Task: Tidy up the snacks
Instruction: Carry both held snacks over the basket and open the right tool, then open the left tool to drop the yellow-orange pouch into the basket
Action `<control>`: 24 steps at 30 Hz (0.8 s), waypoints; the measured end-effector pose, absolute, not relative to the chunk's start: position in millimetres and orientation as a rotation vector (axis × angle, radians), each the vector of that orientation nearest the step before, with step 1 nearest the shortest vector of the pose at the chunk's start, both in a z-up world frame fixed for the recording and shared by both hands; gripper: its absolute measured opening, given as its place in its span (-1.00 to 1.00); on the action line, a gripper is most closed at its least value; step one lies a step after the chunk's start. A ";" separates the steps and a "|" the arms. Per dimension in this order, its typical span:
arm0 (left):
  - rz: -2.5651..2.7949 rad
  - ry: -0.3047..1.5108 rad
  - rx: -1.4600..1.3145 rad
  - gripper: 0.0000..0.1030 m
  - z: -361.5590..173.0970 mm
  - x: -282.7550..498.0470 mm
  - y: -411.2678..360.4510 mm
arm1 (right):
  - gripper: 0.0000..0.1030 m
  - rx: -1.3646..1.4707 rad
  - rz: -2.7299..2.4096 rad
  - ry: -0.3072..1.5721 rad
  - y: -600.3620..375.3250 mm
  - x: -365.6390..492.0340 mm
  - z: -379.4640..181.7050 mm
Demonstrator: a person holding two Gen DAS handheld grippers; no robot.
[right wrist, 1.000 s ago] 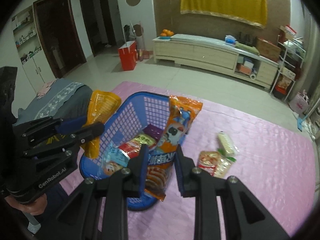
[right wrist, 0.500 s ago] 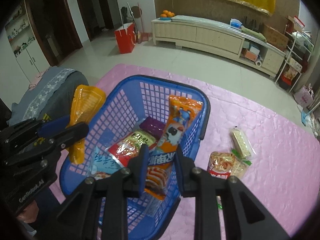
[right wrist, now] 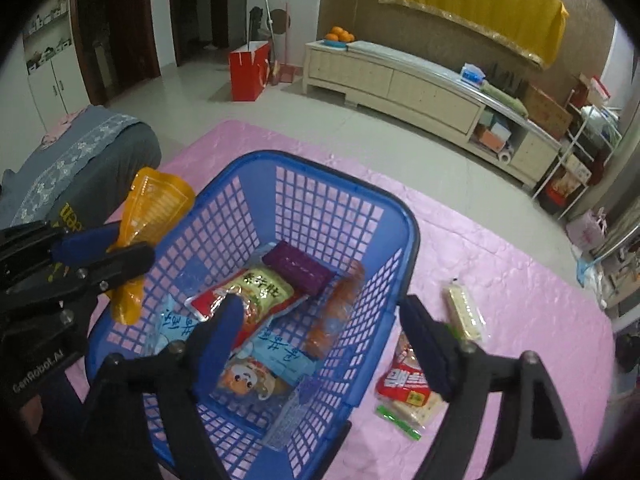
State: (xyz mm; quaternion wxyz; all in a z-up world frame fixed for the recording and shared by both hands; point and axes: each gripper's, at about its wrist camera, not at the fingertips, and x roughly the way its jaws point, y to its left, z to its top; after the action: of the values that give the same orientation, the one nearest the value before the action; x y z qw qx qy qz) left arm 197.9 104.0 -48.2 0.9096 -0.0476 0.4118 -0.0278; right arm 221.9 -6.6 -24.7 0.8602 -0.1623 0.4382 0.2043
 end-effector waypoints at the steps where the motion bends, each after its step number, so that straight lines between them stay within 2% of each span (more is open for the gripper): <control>1: -0.058 0.849 -0.097 -0.56 -47.7 197.1 103.6 | 0.63 -0.333 0.429 0.922 -9.3 219.6 -22.6; 14: -0.119 0.847 -0.044 -0.55 -38.4 201.1 68.9 | 0.63 -0.230 0.387 0.939 -57.8 211.2 -10.9; 24: -0.165 0.911 -0.010 -0.53 -60.1 229.8 41.6 | 0.63 -0.139 0.369 0.987 -90.2 223.9 -29.1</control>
State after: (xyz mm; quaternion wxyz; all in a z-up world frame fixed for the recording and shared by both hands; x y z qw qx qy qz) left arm 229.8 41.6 -60.1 0.8948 -0.0049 0.4392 -0.0797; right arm 224.0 -90.2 -29.1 0.8622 -0.0662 0.4705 0.1759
